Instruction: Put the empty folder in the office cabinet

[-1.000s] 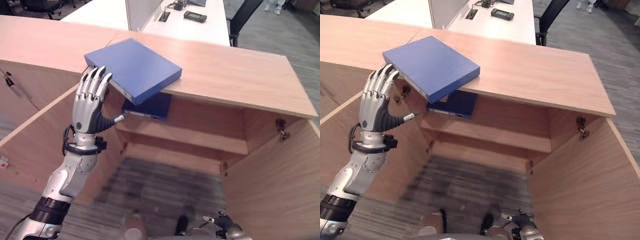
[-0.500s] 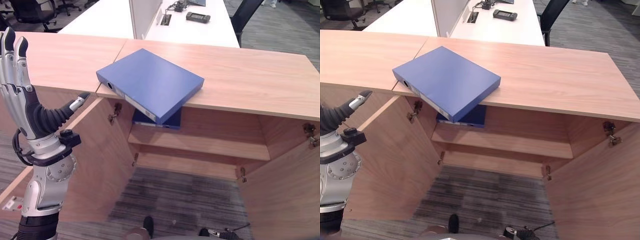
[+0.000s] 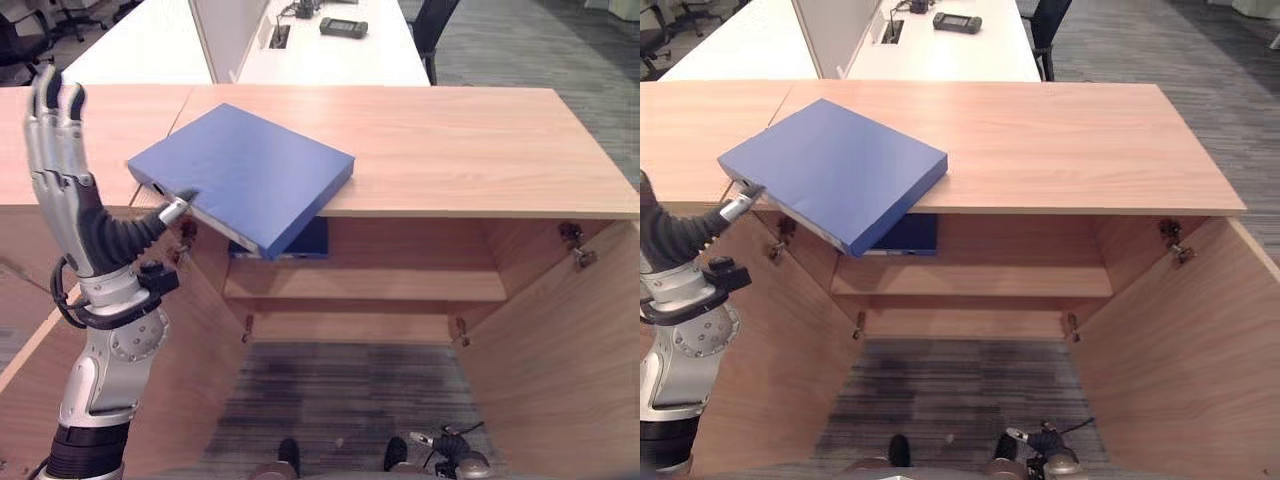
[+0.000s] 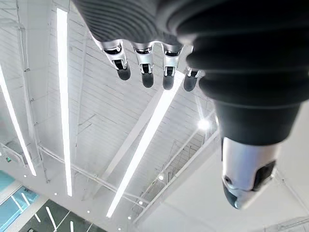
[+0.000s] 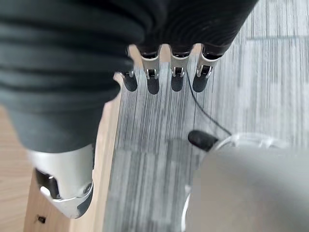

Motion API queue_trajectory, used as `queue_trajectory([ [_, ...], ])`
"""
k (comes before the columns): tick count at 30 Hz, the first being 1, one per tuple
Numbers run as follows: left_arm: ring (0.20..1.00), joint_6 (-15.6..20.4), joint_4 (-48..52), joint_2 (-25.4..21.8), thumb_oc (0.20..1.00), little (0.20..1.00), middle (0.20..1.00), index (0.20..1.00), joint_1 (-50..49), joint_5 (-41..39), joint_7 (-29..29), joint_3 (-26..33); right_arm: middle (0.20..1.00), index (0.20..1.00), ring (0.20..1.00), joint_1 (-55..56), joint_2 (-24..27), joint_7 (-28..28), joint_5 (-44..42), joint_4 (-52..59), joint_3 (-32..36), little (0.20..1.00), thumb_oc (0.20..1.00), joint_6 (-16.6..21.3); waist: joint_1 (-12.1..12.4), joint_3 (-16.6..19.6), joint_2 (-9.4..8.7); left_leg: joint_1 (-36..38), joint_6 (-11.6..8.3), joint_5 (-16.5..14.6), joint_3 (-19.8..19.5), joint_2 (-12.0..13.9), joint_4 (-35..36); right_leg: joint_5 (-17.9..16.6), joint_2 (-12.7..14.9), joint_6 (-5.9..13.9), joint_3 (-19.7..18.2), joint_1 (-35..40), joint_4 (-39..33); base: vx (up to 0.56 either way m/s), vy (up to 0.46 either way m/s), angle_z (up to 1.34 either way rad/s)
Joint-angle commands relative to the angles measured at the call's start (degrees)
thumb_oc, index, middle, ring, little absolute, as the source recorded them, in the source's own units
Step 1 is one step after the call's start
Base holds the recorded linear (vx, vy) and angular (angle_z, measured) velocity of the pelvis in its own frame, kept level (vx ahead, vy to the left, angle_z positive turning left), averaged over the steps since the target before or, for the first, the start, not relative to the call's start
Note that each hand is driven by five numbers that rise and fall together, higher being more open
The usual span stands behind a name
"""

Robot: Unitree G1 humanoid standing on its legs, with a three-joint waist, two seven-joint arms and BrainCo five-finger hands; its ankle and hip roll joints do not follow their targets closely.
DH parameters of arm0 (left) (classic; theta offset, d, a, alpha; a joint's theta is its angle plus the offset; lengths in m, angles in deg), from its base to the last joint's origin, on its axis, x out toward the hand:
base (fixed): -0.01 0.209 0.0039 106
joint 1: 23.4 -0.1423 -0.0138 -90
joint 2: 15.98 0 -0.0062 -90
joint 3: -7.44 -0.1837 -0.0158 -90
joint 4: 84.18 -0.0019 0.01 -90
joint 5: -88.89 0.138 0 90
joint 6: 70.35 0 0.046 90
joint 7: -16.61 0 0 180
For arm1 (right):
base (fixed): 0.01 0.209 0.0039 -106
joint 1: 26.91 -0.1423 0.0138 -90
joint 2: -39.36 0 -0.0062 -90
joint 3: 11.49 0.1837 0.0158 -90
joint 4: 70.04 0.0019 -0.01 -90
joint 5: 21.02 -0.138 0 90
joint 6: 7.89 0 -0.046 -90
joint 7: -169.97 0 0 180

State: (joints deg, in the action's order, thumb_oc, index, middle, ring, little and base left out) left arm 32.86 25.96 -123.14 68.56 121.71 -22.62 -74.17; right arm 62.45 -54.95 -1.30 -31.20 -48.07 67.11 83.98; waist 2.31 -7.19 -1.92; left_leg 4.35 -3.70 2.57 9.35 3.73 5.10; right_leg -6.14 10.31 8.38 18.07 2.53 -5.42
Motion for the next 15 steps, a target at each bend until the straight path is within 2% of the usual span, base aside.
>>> queue_trajectory([
  [1, 1.000, 2.3, 2.6, -1.8, 1.000, 1.000, 1.000, 1.000, -1.0, -2.8, 4.0, 0.0, 1.000, 1.000, 1.000, -0.7, -1.9, -0.4, -2.4, -0.6, -3.2, 1.000, 1.000, 0.8, 0.3, 1.5, -2.47, 0.6, 0.24, -8.7, -1.5, -1.0, -3.9, 2.6, 0.4, 2.99, -0.6, -3.5, 0.4, 0.06, -0.038, -0.03],
  [6, 1.000, 2.5, 0.9, -2.9, 1.000, 1.000, 1.000, 1.000, -2.8, -3.7, 7.5, -2.1, 1.000, 1.000, 1.000, -0.3, -1.5, -0.6, -2.8, 0.9, -3.3, 1.000, 1.000, 0.9, 0.3, 1.9, -2.52, 1.9, 0.05, -8.1, -1.7, -0.5, -2.2, 3.7, -0.3, 2.81, -0.9, -2.1, 0.4, 0.07, -0.022, -0.01],
  [15, 1.000, 2.5, -1.8, -5.1, 1.000, 1.000, 1.000, 1.000, -6.9, -2.5, 11.4, -2.3, 1.000, 1.000, 1.000, 1.2, -1.8, -1.7, -2.7, 2.7, -3.9, 1.000, 1.000, 1.2, 0.4, 2.2, -2.82, 2.9, -0.17, -7.7, -1.8, 0.1, -0.6, 4.7, -1.5, 2.35, -1.8, -1.4, 0.4, 0.00, -0.001, 0.00],
])
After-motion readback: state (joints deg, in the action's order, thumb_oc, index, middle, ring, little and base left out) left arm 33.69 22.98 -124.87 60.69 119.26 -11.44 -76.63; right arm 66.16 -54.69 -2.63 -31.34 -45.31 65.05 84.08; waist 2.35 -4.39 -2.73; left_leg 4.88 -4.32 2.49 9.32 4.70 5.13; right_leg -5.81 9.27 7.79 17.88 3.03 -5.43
